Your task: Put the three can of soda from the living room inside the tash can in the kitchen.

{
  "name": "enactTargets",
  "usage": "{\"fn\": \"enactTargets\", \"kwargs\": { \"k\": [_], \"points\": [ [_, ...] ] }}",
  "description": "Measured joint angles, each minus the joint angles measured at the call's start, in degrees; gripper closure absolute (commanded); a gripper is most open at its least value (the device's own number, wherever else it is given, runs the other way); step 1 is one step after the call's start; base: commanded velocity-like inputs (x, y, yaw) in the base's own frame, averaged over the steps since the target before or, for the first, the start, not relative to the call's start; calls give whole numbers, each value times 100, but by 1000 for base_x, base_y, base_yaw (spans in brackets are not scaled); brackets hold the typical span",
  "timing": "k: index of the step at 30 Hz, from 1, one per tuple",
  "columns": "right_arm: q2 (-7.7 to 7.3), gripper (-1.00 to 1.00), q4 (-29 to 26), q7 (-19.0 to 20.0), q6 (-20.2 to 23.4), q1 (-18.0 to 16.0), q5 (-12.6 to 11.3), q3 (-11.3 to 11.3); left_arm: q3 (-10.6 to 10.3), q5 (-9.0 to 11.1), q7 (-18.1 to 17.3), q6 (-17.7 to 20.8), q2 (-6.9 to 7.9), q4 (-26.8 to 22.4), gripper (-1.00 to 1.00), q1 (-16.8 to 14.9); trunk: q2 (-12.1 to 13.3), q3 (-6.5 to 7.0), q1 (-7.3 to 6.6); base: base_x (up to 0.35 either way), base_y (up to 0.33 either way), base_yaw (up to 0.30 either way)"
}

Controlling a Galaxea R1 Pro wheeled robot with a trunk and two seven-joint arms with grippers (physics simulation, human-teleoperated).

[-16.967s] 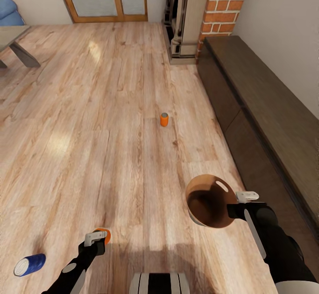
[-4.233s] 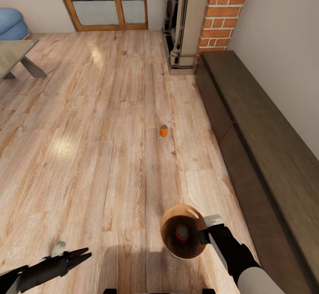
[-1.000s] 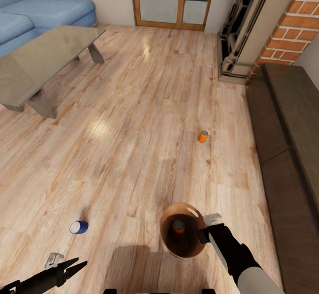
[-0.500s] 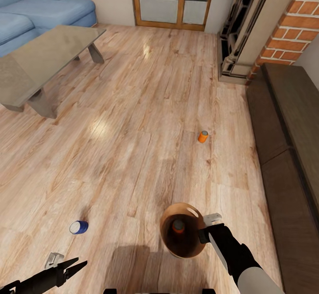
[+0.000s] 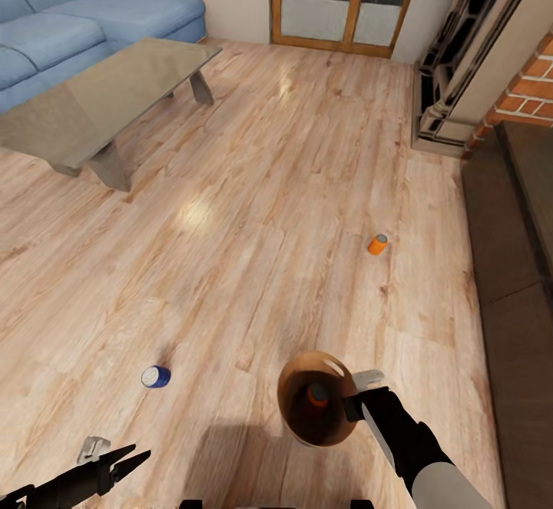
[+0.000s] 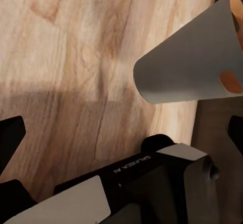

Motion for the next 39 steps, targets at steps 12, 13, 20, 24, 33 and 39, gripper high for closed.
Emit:
{"fn": "enactTargets", "kwargs": {
  "k": [12, 13, 20, 24, 33, 39],
  "points": [
    [0, 100, 9, -1, 0, 0, 0, 0, 570, -15, 4006, 19, -548, -1413, -100, -4, 0, 0, 0, 0, 0, 288],
    [0, 100, 14, 0, 0, 0, 1, 0, 568, -19, 4536, 7, -670, -1519, -100, -5, 0, 0, 0, 0, 0, 288],
    [0, 100, 31, -4, -1, 3, -22, 4, 535, -33, 5496, -679, -1051, -1663, -100, -6, 0, -1, 0, 51, -18, 288],
    [1, 100, 26, -8, 0, 0, 12, 0, 535, -32, 5511, -702, -1076, -1730, -100, -8, 0, 0, 0, 254, -109, 287],
    [1, 100, 25, 1, -21, 0, -32, 1, 307, -25, 5515, -711, -1088, -1868, -100, -5, 0, 0, 0, 204, -114, 87],
    [2, 100, 21, -1, -18, 0, -3, 0, 292, -26, 5510, -705, -1088, -1871, -100, -3, 0, 0, 0, 280, -170, 3]
  ]
}}
